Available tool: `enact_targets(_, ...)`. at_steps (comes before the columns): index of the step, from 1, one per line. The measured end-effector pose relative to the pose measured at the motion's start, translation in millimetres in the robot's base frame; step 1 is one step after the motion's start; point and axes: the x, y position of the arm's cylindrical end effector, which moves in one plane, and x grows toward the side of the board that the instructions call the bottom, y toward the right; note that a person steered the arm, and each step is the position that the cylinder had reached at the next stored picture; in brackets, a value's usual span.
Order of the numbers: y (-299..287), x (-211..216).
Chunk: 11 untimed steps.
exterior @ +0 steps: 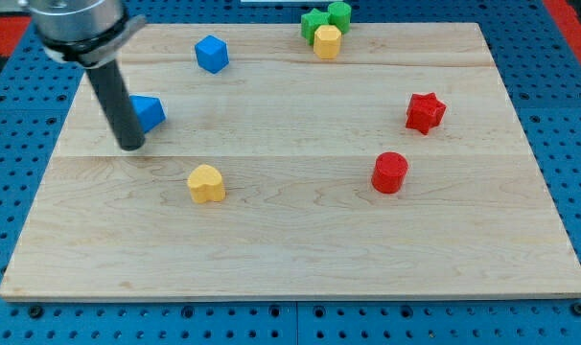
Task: Point at the yellow heart
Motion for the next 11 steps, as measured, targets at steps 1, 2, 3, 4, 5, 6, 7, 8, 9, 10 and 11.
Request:
enact_targets(1, -33, 15)
enact_targets(2, -37, 40)
enact_targets(3, -37, 54)
enact_targets(4, -32, 60)
enact_targets(5, -8, 72)
enact_targets(6, 33, 94)
enact_targets(7, 69, 101)
enact_targets(8, 95, 101)
enact_targets(9, 120, 100)
enact_targets(10, 123, 85)
enact_targets(11, 120, 77)
